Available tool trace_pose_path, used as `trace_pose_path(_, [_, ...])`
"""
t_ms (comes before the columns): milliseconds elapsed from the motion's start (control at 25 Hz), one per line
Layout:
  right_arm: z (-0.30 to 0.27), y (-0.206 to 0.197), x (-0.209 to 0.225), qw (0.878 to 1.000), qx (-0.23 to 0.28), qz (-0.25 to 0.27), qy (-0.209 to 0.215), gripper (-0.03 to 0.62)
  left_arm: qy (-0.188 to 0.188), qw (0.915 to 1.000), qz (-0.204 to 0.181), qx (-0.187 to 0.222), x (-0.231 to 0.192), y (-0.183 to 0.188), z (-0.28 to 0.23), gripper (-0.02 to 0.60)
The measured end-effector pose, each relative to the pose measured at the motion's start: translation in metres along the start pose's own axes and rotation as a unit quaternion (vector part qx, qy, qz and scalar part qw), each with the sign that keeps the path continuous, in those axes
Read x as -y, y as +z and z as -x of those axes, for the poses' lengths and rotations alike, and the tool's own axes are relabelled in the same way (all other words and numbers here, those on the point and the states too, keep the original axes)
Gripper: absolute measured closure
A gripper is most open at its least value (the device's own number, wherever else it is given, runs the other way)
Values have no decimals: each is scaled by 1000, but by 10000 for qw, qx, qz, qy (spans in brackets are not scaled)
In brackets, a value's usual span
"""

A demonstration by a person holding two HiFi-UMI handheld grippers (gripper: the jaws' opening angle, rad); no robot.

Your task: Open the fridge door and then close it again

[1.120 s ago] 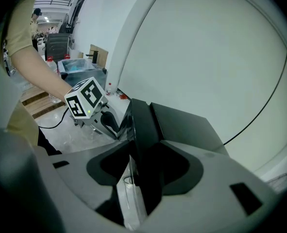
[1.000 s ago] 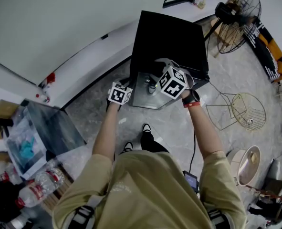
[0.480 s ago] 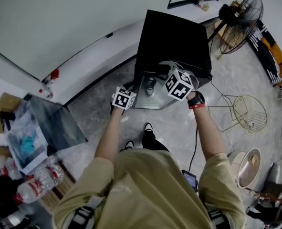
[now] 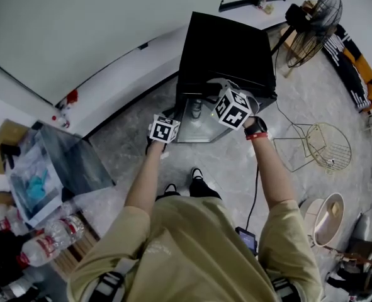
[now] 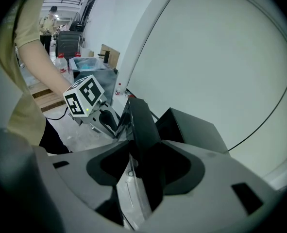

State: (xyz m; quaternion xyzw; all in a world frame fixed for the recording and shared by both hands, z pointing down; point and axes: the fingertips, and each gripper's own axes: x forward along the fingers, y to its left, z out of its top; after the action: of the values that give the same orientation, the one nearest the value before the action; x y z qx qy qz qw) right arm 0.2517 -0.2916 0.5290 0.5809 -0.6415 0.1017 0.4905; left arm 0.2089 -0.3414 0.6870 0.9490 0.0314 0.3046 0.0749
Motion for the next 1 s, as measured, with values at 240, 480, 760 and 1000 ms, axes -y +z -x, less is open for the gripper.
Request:
trace_pose_path(240, [12, -5, -9, 9996, 251, 109, 107, 382, 288, 9994, 166, 70, 15, -5, 7, 472])
trace_pose_path(480, [16, -1, -16, 9982, 402, 361, 258, 382, 647, 9974, 311, 61, 20, -10, 15, 471])
trace_pose_path(760, [21, -1, -25, 9964, 566, 536, 333, 382, 1016, 9928, 636, 59, 28, -19, 22, 471])
trace_pose_path(1000, [29, -4, -32, 9943, 712, 686, 396, 382, 1250, 9886, 825, 130, 39, -24, 27, 471])
